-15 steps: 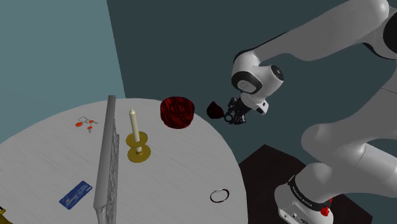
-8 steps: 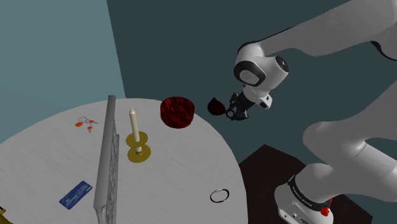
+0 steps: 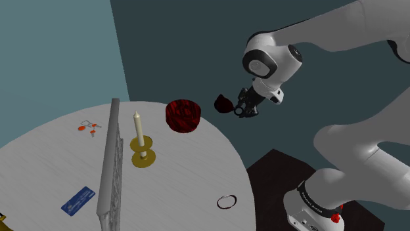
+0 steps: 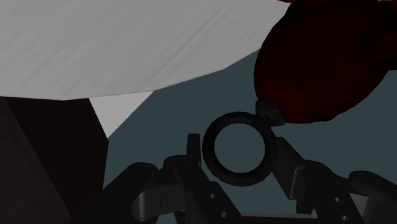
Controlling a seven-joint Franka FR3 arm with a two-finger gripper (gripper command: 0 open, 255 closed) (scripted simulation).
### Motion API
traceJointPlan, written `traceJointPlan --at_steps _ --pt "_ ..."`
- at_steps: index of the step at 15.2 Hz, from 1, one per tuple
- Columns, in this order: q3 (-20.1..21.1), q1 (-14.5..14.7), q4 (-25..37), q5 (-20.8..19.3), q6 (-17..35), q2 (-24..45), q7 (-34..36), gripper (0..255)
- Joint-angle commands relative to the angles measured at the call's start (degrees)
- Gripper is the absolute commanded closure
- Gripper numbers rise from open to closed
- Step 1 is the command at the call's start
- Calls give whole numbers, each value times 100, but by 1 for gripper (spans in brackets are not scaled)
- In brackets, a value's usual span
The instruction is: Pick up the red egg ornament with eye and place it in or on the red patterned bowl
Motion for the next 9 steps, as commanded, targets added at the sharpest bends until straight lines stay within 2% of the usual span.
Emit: traceJointPlan --at_steps 1,3,5,7,9 --pt "-675 758 359 178 -3 -200 -48 255" --pt "-1847 2140 752 252 24 -321 59 255" --pt "-2825 3446 1121 -56 178 -136 490 255" --pt "-3465 4447 1504 -478 404 195 970 255" --pt "-3927 5247 1931 -845 653 560 1340 255"
